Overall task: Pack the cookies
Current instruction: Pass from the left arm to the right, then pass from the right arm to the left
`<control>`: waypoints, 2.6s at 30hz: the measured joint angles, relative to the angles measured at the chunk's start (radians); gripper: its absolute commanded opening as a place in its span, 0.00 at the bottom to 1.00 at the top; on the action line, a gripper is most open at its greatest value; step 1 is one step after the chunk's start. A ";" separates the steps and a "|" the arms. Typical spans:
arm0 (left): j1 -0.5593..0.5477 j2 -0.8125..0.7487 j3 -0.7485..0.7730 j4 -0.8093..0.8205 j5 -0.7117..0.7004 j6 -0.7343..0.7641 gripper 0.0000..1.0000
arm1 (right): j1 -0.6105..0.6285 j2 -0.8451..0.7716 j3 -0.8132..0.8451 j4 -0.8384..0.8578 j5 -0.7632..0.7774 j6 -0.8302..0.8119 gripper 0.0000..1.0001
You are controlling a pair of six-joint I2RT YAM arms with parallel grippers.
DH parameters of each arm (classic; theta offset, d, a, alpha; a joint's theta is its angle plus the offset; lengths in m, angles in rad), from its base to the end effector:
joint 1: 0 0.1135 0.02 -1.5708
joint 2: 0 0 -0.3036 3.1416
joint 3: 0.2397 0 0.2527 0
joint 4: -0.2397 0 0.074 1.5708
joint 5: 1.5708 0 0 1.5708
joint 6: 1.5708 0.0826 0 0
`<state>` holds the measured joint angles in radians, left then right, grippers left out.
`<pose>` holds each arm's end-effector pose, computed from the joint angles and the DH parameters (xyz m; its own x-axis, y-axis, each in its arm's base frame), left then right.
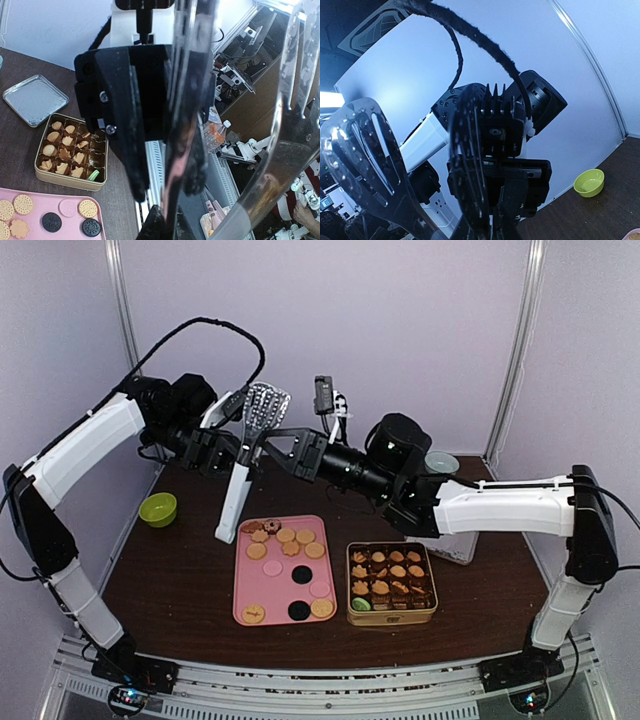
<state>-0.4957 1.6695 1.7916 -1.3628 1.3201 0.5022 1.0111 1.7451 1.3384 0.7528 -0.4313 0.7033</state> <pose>0.2407 -0.2211 0.4157 -0.5396 0.4276 -0.7252 0.7461 -0.1562 -0.6473 0.2160 0.4099 0.4211 -0.4955 0.3157 -0.8092 -0.8629 -0.0722 0.5002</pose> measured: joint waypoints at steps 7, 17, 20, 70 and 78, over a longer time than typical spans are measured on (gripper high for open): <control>-0.017 0.005 -0.016 -0.003 -0.019 0.022 0.55 | 0.003 0.007 0.002 -0.015 -0.023 0.005 0.00; 0.035 -0.038 -0.015 -0.107 -0.268 0.203 0.98 | -0.020 -0.123 -0.021 -0.404 -0.013 -0.185 0.00; 0.058 -0.089 -0.003 -0.159 -0.378 0.276 0.98 | -0.026 -0.149 0.003 -0.612 0.015 -0.291 0.00; -0.292 -0.285 -0.249 0.063 -1.077 0.400 0.20 | 0.150 0.394 0.935 -1.774 0.399 -0.644 0.00; -0.293 -0.253 -0.247 0.045 -1.064 0.381 0.00 | 0.155 0.394 0.934 -1.781 0.440 -0.651 0.23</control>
<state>-0.7887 1.4170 1.5448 -1.3182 0.2565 0.8829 1.1664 2.1395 2.2726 -1.0286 0.0090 0.0521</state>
